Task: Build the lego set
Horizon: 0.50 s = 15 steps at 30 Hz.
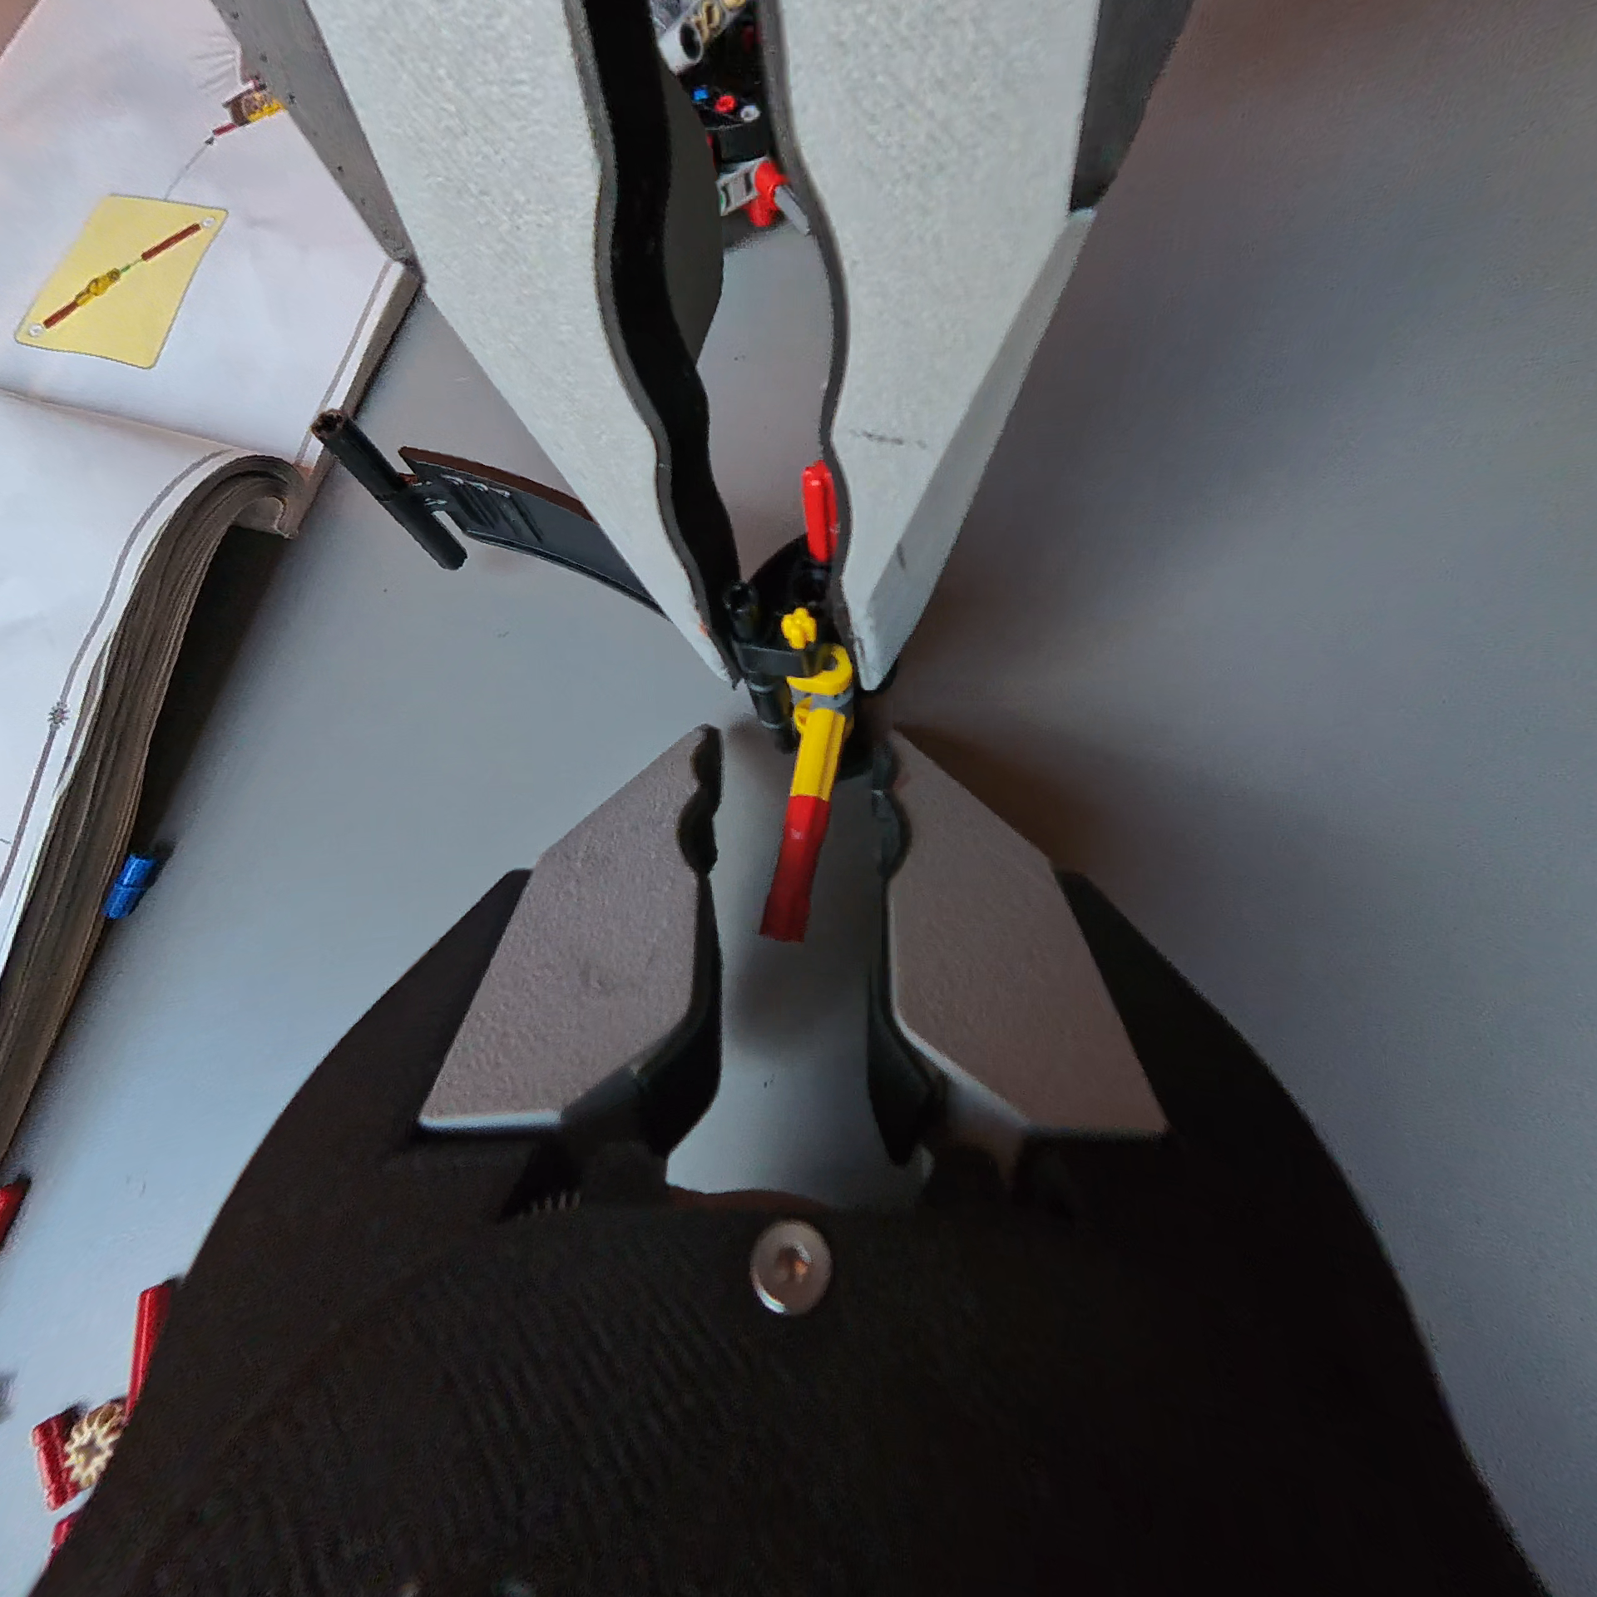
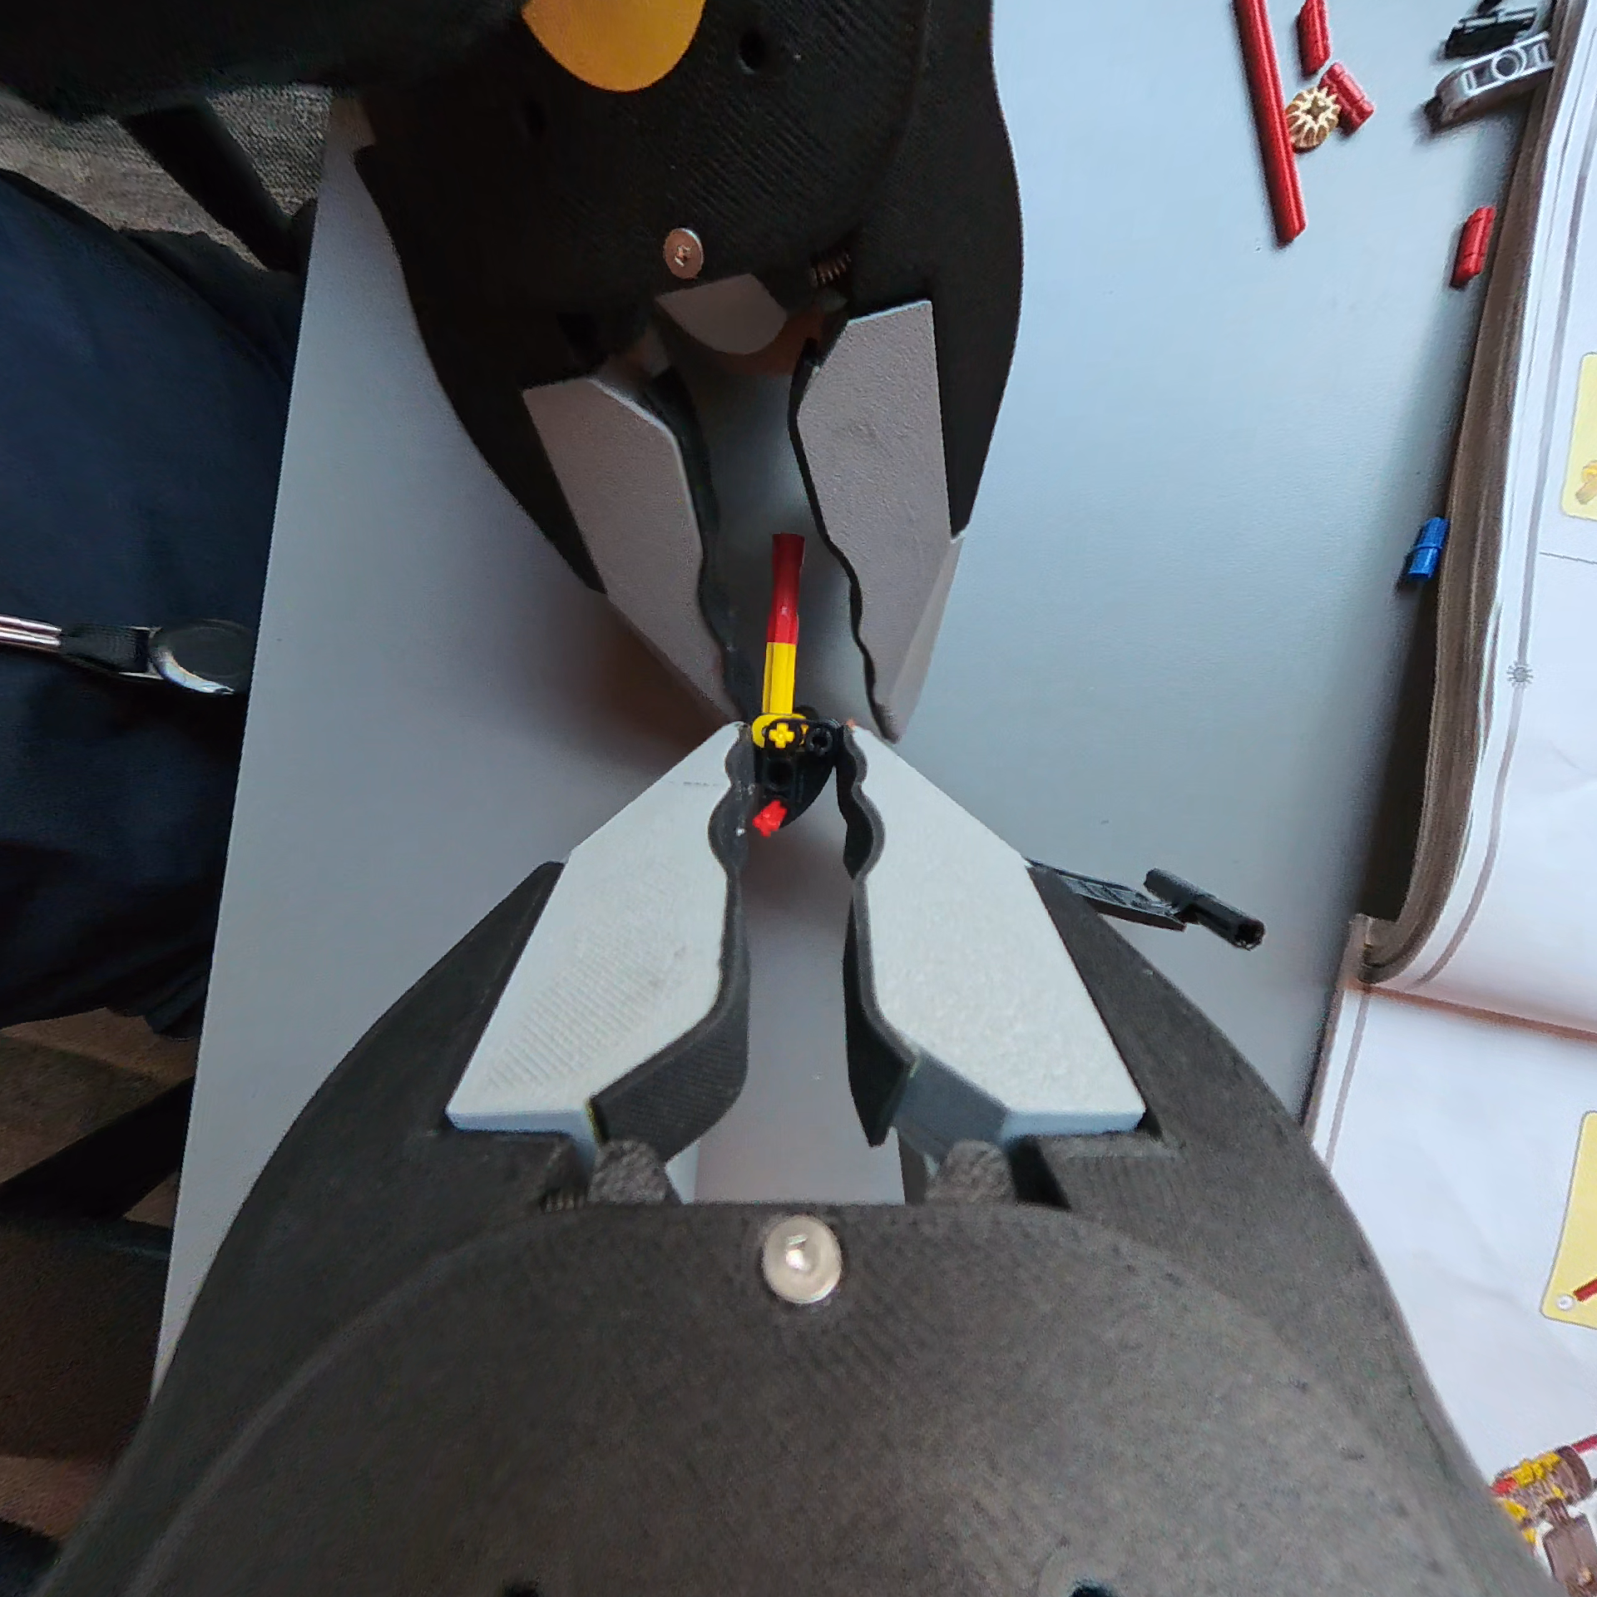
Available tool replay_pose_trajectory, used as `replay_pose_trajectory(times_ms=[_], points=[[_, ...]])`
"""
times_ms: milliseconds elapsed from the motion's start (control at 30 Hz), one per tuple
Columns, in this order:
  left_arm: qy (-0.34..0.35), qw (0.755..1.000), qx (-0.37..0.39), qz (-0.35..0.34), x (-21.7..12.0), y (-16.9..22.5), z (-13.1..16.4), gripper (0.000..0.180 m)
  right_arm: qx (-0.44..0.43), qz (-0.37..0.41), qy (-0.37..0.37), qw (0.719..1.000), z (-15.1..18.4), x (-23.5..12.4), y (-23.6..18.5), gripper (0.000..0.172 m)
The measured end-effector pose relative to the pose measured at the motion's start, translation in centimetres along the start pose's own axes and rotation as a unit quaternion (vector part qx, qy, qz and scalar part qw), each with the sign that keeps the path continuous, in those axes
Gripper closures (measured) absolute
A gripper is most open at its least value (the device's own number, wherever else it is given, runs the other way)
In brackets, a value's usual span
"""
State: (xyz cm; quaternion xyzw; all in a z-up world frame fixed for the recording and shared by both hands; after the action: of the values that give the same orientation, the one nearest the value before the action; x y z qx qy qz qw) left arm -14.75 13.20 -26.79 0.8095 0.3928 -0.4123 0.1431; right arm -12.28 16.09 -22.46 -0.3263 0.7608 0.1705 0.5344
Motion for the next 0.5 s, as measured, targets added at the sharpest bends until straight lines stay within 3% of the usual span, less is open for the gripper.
replay_pose_trajectory(times_ms=[100, 333, 500], points=[[-0.001, 1.0, 0.02, -0.011, 0.04, 0.14, 0.01, 0.166, -0.026, 0.012, 0.009, 1.0, 0.4, -0.23, -0.32, 0.155], [0.006, 0.998, 0.052, -0.015, 0.0, -0.09, 0.0, 0.161, -0.078, 0.006, 0.014, 0.997, 0.53, -0.3, -0.37, 0.155], [0.007, 0.999, 0.052, -0.005, -0.37, -0.37, 0.45, 0.157, -0.058, -0.02, -0.004, 0.998, 0.21, -0.13, 0.19, 0.155]])
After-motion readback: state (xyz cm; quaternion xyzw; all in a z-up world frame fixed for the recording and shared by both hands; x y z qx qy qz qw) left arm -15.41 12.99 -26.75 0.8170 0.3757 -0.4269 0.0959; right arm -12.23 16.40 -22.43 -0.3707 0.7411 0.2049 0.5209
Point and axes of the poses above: each gripper's, where its closed fingertips meet, x out along the fingers, z out of its underside, y = z × x across the jaws, the point moved 4 cm from there along -x, back along the fingers, and after that the axes turned 8 degrees about -y, right-handed, at the moved point
